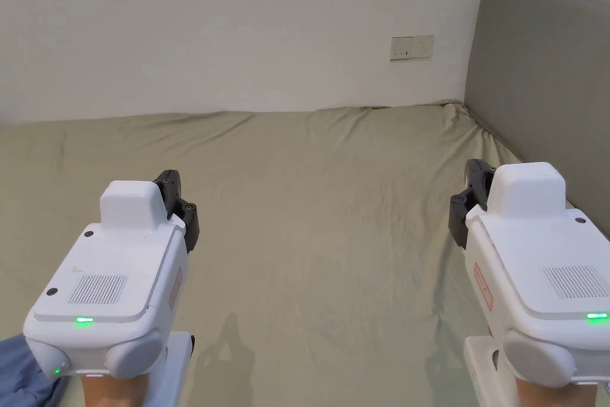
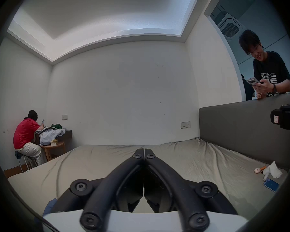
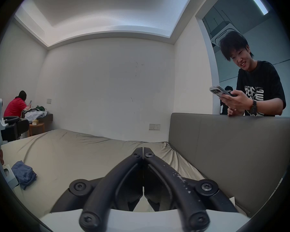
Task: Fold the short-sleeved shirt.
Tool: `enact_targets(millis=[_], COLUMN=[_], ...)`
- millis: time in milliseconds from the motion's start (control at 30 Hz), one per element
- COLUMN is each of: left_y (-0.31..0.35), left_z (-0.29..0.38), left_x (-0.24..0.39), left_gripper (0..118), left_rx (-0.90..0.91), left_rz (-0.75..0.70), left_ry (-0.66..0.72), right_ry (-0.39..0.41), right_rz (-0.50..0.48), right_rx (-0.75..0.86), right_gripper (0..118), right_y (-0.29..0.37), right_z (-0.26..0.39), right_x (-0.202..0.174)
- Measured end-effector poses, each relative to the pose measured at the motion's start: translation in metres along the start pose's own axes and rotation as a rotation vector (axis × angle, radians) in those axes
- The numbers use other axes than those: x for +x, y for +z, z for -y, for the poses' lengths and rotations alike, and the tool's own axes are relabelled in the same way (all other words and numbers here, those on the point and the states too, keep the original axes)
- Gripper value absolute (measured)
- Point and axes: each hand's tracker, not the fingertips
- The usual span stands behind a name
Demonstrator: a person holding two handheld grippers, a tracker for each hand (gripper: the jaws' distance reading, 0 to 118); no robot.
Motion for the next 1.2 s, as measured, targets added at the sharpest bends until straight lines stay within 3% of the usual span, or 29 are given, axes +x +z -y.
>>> enact_targets(millis=[1200], left_y=[0.0022], left_z=[0.0037], left_x=[-0.0016], left_gripper=[0], left_rx=[-0.010], left_rz=[0.011], left_ry=[-0.003], right_ry=[0.011], right_rz=[0.001], right_rx=[0.005], right_gripper=[2], right_y=[0.0059], right_z=[-0.0019], right_x=[-0.0029])
